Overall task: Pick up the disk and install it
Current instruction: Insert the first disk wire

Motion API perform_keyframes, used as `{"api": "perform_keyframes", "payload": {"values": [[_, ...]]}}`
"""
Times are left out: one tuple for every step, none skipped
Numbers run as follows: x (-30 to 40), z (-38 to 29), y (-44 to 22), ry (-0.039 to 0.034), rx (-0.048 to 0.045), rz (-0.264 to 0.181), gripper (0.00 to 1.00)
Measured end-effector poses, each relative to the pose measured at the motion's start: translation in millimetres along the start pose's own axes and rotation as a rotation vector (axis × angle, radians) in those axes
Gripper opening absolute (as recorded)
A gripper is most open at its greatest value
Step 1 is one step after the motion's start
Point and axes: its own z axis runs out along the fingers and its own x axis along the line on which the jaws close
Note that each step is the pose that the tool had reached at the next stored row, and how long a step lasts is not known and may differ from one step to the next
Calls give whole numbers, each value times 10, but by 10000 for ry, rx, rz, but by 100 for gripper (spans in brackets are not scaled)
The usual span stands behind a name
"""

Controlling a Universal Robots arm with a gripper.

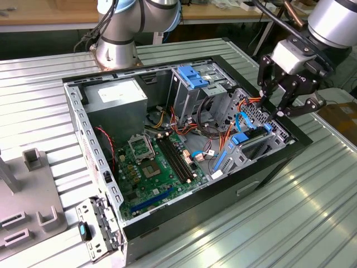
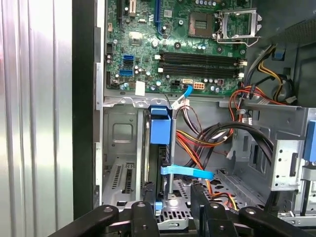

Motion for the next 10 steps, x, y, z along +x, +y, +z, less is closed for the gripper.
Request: {"api": "perform_keyframes", "payload": {"values": [[0,0,-4,-10,-9,-106,42],[0,2,-11,-25,-21,-257,42],[0,2,-19,-36,-32,-382,42],[-1,4,-31,-52,-46,-547,42],[-3,5,-37,-61,-54,-645,42],[-5,5,-39,-67,-60,-719,42],[-13,6,-46,-80,-72,-869,42],[-16,7,-51,-91,-82,-985,42],[-17,7,-51,-92,-83,-997,42],[-17,7,-52,-92,-83,-999,42]]}}
